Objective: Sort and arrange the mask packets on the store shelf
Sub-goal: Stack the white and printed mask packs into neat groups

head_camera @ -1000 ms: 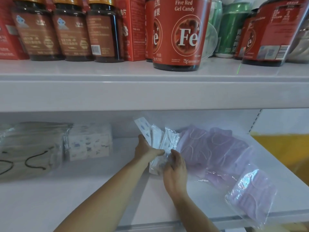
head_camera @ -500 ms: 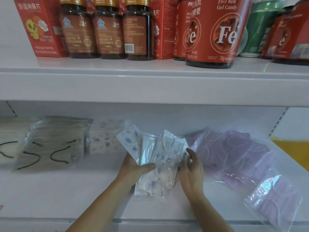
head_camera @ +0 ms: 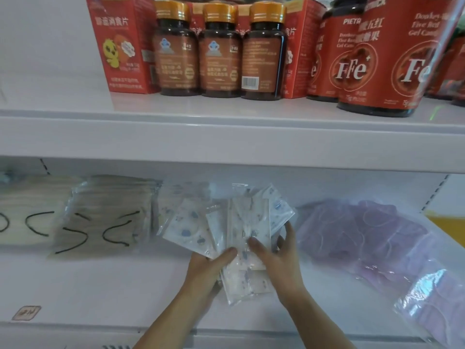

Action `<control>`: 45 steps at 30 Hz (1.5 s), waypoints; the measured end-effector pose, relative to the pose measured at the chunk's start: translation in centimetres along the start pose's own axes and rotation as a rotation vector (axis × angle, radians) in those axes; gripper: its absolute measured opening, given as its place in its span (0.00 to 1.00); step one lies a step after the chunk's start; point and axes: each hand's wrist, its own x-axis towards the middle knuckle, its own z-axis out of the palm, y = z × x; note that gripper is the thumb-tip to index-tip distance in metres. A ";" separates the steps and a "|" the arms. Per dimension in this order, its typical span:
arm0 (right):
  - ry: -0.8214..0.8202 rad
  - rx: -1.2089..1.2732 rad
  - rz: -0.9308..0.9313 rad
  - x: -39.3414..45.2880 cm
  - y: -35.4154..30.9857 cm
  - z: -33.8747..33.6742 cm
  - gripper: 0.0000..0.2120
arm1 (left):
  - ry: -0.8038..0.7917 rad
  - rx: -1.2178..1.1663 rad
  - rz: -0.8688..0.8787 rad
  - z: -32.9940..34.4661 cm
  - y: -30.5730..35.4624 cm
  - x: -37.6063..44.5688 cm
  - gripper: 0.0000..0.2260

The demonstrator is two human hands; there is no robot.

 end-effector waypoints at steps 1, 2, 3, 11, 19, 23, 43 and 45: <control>0.015 -0.011 0.019 0.1 0.2 0.2 0.33 | -0.020 -0.006 -0.016 -0.2 0.4 0.0 0.21; 0.023 -0.020 0.042 0.1 0.4 0.4 0.33 | -0.029 -0.020 -0.028 -0.4 0.9 0.0 0.20; 0.032 -0.037 0.057 0.1 0.6 0.5 0.33 | -0.026 -0.036 -0.028 -0.6 1.3 0.1 0.20; 0.016 -0.067 0.088 1.3 0.6 1.2 0.25 | 0.034 0.014 0.022 -0.8 1.2 0.4 0.22; 0.009 0.069 0.254 2.7 0.8 1.0 0.06 | 0.067 -0.131 -0.125 -2.3 2.1 0.9 0.13; 0.031 0.072 0.305 3.2 1.3 0.4 0.08 | 0.035 -0.040 -0.118 -2.9 2.4 0.8 0.15; 0.426 -0.718 0.191 5.9 2.0 -2.1 0.24 | 0.225 0.101 -0.007 -5.9 4.4 0.4 0.19; 0.445 -0.767 0.117 5.3 1.6 -1.9 0.39 | 0.235 0.048 -0.027 -6.8 4.4 0.1 0.18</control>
